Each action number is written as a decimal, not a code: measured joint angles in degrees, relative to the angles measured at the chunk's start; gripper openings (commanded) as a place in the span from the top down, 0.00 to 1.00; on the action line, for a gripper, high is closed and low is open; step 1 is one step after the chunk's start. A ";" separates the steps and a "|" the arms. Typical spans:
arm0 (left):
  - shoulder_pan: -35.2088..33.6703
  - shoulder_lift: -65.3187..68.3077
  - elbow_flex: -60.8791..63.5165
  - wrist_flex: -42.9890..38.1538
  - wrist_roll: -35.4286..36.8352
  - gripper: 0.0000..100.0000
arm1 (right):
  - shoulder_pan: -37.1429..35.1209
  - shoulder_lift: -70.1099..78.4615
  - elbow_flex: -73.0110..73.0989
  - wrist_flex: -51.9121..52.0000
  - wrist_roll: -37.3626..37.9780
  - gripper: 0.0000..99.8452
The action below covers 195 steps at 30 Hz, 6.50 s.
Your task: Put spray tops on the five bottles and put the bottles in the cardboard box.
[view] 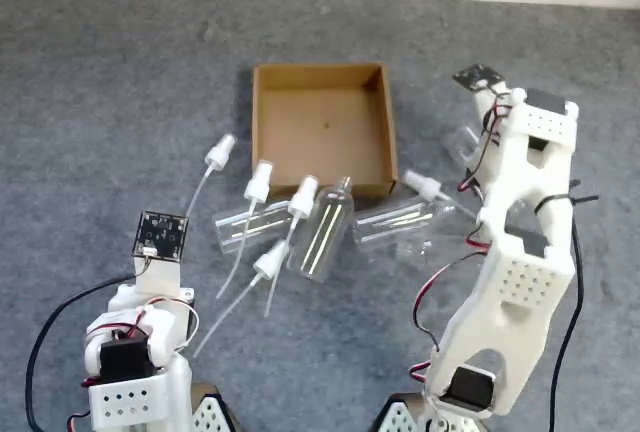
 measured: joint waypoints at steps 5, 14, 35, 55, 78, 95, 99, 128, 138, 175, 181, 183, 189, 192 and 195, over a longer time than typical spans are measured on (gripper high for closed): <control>0.00 0.00 0.00 0.00 0.00 0.99 | 1.14 2.46 -3.34 0.00 -9.05 1.00; 0.00 0.00 0.00 0.00 0.00 0.99 | 21.27 2.81 -7.30 2.90 -24.26 0.99; 0.00 0.00 0.00 0.00 0.00 0.99 | 19.69 2.73 -7.74 15.65 -42.37 0.77; 0.00 0.00 0.00 0.00 0.00 0.99 | 16.53 -10.02 -19.43 21.54 28.84 0.76; 0.00 0.00 0.00 0.00 0.00 0.99 | 23.91 -10.55 14.42 0.88 85.98 0.76; 0.00 0.00 0.00 0.00 0.00 0.99 | 26.37 -10.55 19.16 -8.88 73.14 0.77; 0.00 0.00 0.00 0.00 0.00 0.99 | 26.37 -10.55 19.16 -8.88 72.35 0.77; 0.00 0.00 0.00 0.00 0.00 0.99 | 31.38 -10.64 14.07 -9.58 59.16 0.77; 0.00 0.00 0.00 0.00 0.00 0.99 | 32.00 -10.73 17.41 -9.93 48.26 0.92; -31.38 0.00 0.00 -17.05 0.18 0.99 | 23.30 -10.81 17.41 3.16 -8.62 0.99; -31.56 0.00 0.00 -22.33 -2.37 0.99 | 23.74 -10.81 17.41 3.16 -8.62 0.99; -30.68 0.09 -1.32 -23.12 -5.10 0.99 | 23.74 -10.81 17.41 3.16 -8.62 0.99; -21.45 4.57 -16.53 -15.21 -7.47 0.87 | 23.74 -10.81 17.41 3.16 -8.62 0.99; -14.59 13.54 -26.73 -9.05 -8.26 0.85 | 23.74 -10.81 17.41 2.73 -8.62 0.99; -7.65 26.29 -38.07 -3.69 -8.97 0.86 | 23.82 -10.81 17.41 0.97 -8.62 0.99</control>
